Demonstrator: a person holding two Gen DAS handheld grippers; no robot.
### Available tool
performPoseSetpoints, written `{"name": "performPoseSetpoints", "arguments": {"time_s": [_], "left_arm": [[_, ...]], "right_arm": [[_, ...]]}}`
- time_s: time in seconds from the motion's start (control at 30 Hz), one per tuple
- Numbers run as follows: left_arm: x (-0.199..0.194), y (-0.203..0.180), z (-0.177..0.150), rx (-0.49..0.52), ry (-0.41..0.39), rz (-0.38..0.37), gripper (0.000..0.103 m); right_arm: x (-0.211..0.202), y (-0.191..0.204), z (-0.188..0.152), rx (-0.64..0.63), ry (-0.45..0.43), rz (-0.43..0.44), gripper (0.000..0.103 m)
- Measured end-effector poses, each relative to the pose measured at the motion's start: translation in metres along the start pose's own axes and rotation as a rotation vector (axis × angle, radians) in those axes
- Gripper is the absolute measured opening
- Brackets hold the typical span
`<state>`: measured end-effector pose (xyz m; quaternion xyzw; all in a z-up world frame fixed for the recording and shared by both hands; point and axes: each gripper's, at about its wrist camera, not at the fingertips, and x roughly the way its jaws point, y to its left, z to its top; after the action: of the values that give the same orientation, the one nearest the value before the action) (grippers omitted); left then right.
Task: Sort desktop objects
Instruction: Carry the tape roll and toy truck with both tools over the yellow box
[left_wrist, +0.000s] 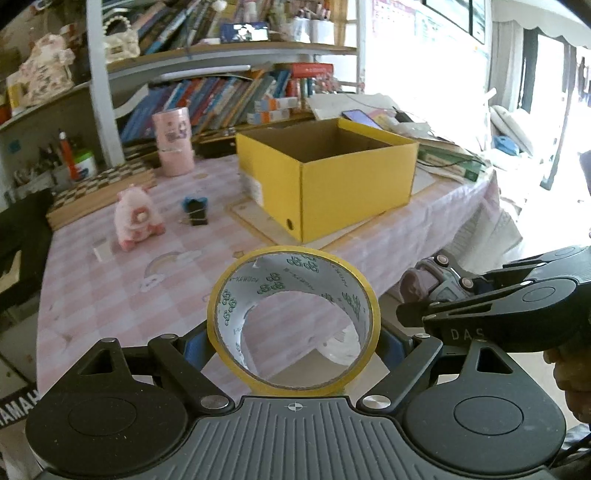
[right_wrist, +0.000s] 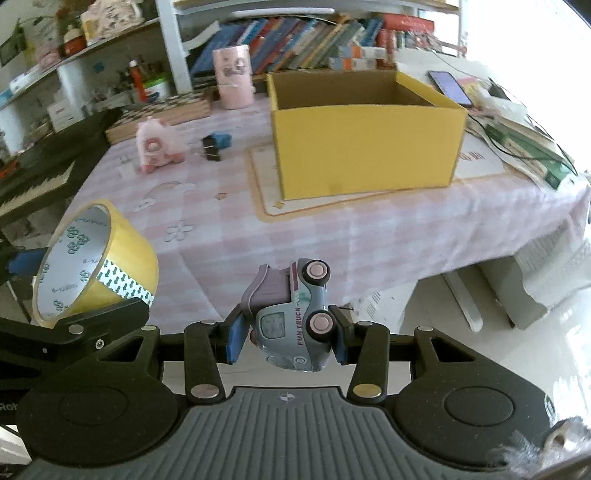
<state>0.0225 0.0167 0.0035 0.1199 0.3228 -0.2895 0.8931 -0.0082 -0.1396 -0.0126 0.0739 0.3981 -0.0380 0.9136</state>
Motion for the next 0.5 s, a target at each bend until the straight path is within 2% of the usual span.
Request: {"name": "performPoseSetpoints", "arguments": {"time_s": [0.5], "left_arm": [[0.037,-0.026,0.033,0.038,0.005,-0.022,0.089]], "right_arm": [[0.018,-0.044,0.026,0.030,0.008,-0.018,0.042]]}}
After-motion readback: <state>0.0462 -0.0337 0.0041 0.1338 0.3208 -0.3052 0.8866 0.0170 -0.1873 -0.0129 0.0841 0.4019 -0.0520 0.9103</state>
